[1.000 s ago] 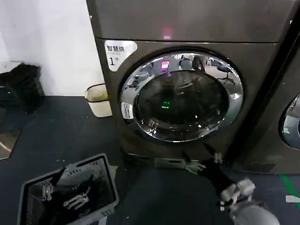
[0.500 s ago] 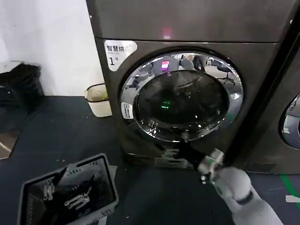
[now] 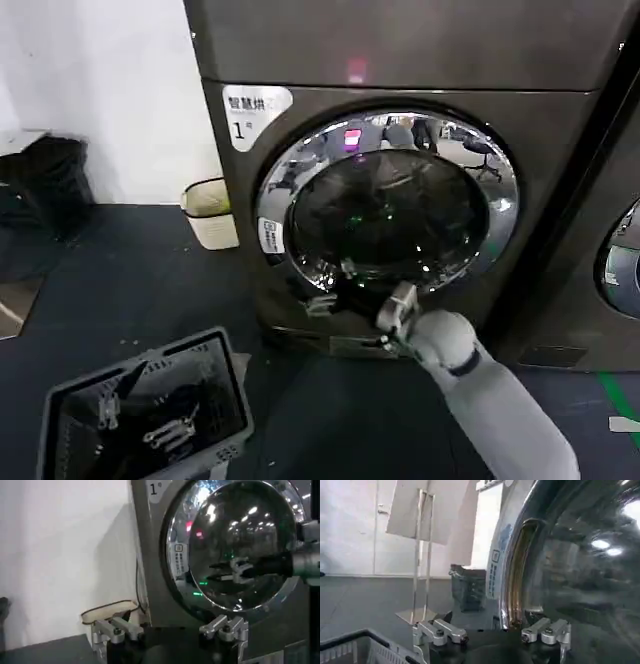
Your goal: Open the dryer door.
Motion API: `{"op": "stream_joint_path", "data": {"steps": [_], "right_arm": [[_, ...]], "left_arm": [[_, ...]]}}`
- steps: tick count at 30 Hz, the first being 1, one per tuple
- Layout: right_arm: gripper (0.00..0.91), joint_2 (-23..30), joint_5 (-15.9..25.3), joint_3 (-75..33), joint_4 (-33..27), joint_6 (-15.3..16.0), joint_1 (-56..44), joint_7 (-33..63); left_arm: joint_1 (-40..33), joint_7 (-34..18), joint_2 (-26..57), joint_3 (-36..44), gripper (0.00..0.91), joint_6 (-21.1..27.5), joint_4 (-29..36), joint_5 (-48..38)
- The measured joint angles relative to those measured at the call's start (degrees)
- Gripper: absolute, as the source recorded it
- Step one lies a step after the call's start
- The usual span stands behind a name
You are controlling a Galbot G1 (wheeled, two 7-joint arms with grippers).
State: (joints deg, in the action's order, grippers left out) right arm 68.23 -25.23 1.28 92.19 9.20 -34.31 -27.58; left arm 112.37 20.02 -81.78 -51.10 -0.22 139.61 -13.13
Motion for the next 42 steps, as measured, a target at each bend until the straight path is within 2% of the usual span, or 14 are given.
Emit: {"op": "stream_joint_path", "data": {"steps": [9,17,25,31,38,42], "right_arm": [[0.907,4.2,0.1,1.5,-3.6,-0.1,3.0,0.7],[0.907,4.6,-0.2,1.9,-3.4,0.4,3.3,-1.3],[0.907,2.0,-2.3,1.2,-1.6,1.1,2.4,-9.0],[0.907,-0.7,-4.9,1.0,0.8,3.9,0.6,-13.3],[0.907,-4.8,-6.3,-0.4,4.9,2.6,-2.6,-18.8],[0.907,-7.3,-6.4,-1.6,7.5,-0.1,-5.0,-22.9]], "left_arm": [[0.2,1.1,-0.2,0.0,0.907,-0.3,0.1,0.0],[-0.2,2.1,0.0,0.2,0.907,0.1,0.3,-0.5],[-1.2,5.2,0.5,0.1,0.907,1.0,-0.5,-2.3],[-2.8,9.0,1.1,-0.9,0.907,2.7,-1.6,-6.0],[-6.1,9.4,4.0,-3.1,0.907,4.7,-3.9,-12.1],[-8.6,8.1,6.5,-3.5,0.907,5.9,-5.4,-14.2]]}}
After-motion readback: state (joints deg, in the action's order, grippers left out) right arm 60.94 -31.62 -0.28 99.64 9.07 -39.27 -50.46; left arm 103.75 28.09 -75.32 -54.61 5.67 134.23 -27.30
